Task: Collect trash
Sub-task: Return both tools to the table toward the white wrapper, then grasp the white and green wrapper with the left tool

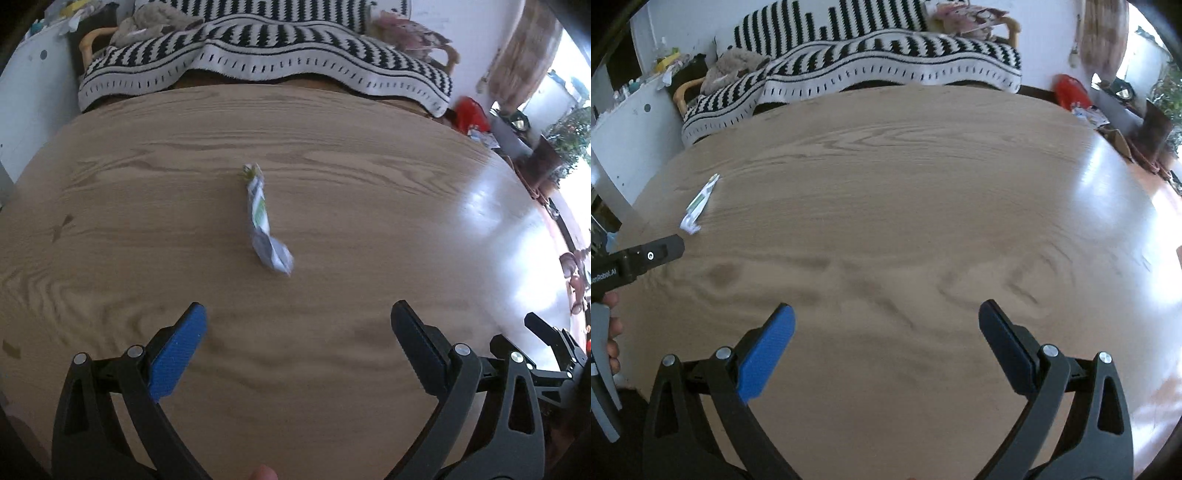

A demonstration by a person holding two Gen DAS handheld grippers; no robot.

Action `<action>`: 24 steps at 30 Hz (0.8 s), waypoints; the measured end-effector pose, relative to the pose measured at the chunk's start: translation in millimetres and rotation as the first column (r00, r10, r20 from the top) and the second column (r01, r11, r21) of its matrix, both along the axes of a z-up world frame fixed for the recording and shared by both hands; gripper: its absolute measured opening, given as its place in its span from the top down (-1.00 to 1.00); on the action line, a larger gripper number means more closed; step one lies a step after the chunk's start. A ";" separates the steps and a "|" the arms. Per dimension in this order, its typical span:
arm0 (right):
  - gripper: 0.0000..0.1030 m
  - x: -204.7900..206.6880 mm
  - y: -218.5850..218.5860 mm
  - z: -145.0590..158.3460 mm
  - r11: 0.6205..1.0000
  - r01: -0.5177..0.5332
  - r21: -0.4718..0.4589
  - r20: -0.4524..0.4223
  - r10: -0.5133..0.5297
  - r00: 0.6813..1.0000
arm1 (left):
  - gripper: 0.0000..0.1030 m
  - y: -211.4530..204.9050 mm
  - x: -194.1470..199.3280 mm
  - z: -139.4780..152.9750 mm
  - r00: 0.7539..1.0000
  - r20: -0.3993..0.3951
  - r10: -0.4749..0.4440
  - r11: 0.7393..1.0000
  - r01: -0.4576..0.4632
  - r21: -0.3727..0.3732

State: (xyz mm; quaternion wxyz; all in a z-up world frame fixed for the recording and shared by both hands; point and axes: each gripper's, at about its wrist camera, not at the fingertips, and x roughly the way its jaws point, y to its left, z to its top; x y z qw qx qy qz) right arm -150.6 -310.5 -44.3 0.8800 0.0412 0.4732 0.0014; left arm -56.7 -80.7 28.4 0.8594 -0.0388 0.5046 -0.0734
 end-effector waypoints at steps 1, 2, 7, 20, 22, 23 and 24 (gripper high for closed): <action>-0.87 11.8 1.7 -2.7 1.000 -0.003 0.000 -0.012 0.003 1.000 | -0.88 1.1 10.5 -2.3 1.000 -0.006 -0.002 1.000 0.002 0.000; -0.88 22.6 2.9 -6.7 1.000 -0.005 -0.003 -0.024 0.004 1.000 | -0.88 4.4 19.0 -4.8 1.000 -0.010 -0.003 1.000 0.003 0.001; -0.89 71.6 6.7 -10.6 0.998 0.015 -0.058 -0.005 -0.016 1.000 | -0.88 12.2 59.7 -23.9 0.999 -0.041 -0.003 1.000 0.003 0.001; -0.90 128.9 27.7 -13.9 0.996 -0.003 -0.087 0.056 0.008 0.998 | -0.88 22.2 88.5 -38.7 0.995 0.091 -0.040 0.990 0.027 0.136; -0.90 128.0 25.4 -14.2 0.996 -0.002 -0.086 0.057 0.007 0.998 | -0.88 22.7 84.0 -38.8 0.993 0.115 -0.026 0.991 0.010 0.136; -0.90 127.8 25.6 -14.0 0.996 -0.003 -0.086 0.056 0.008 0.998 | -0.88 23.2 82.8 -38.8 0.993 0.116 -0.023 0.991 0.007 0.136; -0.90 128.3 25.4 -13.8 0.996 -0.003 -0.086 0.056 0.008 0.998 | -0.88 23.5 82.0 -38.9 0.993 0.117 -0.018 0.991 0.002 0.135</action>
